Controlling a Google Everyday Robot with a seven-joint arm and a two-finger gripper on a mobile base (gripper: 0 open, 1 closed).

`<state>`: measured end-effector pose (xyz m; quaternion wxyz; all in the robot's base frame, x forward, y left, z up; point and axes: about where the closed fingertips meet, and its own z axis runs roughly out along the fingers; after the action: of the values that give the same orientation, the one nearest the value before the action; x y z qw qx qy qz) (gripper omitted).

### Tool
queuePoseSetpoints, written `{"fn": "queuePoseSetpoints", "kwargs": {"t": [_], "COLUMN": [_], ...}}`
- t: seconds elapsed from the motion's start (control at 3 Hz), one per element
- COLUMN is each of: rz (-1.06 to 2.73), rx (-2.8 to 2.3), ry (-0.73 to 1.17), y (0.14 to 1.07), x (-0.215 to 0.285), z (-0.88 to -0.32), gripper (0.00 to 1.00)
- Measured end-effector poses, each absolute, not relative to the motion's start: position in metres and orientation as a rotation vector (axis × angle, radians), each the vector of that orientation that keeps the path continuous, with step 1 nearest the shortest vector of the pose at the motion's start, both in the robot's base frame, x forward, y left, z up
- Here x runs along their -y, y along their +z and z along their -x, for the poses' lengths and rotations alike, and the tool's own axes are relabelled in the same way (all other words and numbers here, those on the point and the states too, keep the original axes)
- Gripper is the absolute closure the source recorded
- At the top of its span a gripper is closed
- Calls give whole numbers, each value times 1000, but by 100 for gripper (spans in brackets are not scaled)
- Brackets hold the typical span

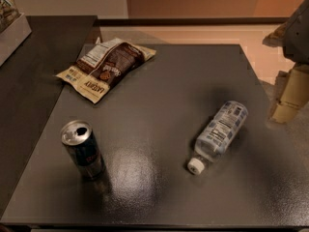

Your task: Move redbull can near brown chip bag

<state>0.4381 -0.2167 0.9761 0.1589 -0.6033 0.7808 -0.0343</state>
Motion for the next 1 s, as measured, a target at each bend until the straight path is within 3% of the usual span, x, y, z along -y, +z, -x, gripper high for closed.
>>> {"fn": "queuePoseSetpoints", "kwargs": {"t": [0.33, 1.0], "rz": [1725, 1694], "rx": [-2232, -2088], "ry": [-98, 118], "y": [976, 982], "x": [217, 174], "z": [-438, -448], "gripper": [0, 0]}}
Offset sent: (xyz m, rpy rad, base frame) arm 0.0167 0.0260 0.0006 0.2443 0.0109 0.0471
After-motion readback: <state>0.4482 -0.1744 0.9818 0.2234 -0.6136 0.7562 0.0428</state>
